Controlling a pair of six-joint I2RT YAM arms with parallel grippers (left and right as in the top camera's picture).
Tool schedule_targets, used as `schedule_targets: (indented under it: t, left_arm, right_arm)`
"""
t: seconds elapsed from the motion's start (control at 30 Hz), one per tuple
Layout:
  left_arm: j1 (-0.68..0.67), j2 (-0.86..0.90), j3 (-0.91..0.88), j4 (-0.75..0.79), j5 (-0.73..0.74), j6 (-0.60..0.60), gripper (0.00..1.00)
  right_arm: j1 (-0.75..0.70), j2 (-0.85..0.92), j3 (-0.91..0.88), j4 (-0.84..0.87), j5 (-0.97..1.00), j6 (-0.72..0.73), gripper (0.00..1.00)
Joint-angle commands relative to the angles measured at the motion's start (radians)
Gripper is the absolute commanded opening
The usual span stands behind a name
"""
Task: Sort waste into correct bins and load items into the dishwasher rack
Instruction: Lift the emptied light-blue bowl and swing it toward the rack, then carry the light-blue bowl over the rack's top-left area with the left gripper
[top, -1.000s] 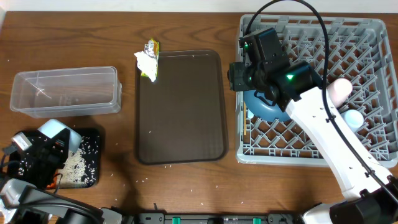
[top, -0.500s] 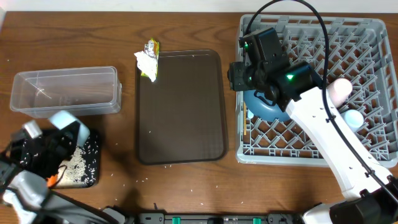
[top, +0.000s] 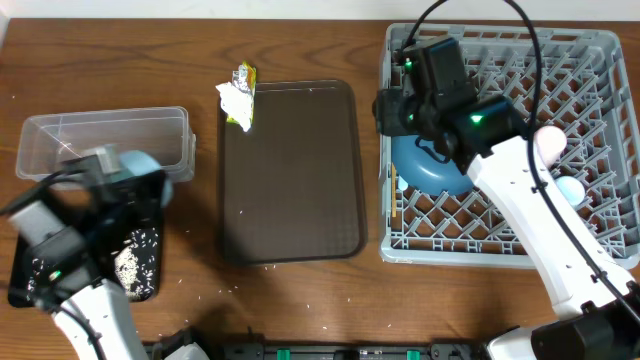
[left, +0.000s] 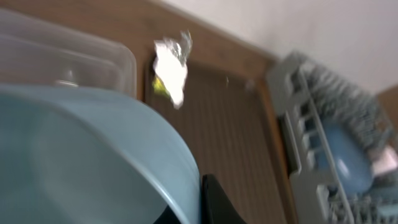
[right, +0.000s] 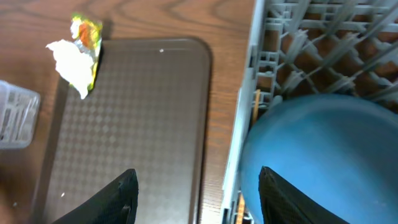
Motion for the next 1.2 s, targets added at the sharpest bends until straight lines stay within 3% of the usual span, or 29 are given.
schedule_targets:
  t: [0.0, 0.27, 0.53, 0.77, 0.87, 1.0, 1.17]
  left_arm:
    - [-0.170, 0.001, 0.012, -0.014, -0.266, -0.031, 0.06]
    - [-0.578, 0.040, 0.018, -0.016, -0.564, -0.054, 0.06]
    - [-0.854, 0.163, 0.097, -0.017, -0.689, -0.046, 0.06]
    - [-0.927, 0.300, 0.315, -0.013, -0.634, -0.072, 0.06]
    - [-0.927, 0.358, 0.395, 0.061, -0.497, -0.111, 0.06]
    - [-0.925, 0.439, 0.428, 0.323, -0.283, -0.253, 0.06]
    - [-0.914, 0.596, 0.428, 0.782, -0.074, -0.535, 0.06]
  right_arm:
    - [-0.043, -0.030, 0.004, 0.003, 0.002, 0.028, 0.59]
    - [-0.077, -0.057, 0.004, -0.034, -0.007, 0.023, 0.61]
    - [-0.148, -0.057, 0.004, -0.052, -0.026, 0.027, 0.62]
    - [-0.216, -0.057, 0.004, -0.072, -0.038, 0.028, 0.62]
    - [-0.245, -0.057, 0.004, -0.090, -0.038, 0.028, 0.61]
    - [-0.317, -0.057, 0.004, -0.101, -0.039, 0.062, 0.61]
    - [-0.415, -0.059, 0.004, -0.121, -0.058, 0.064, 0.61]
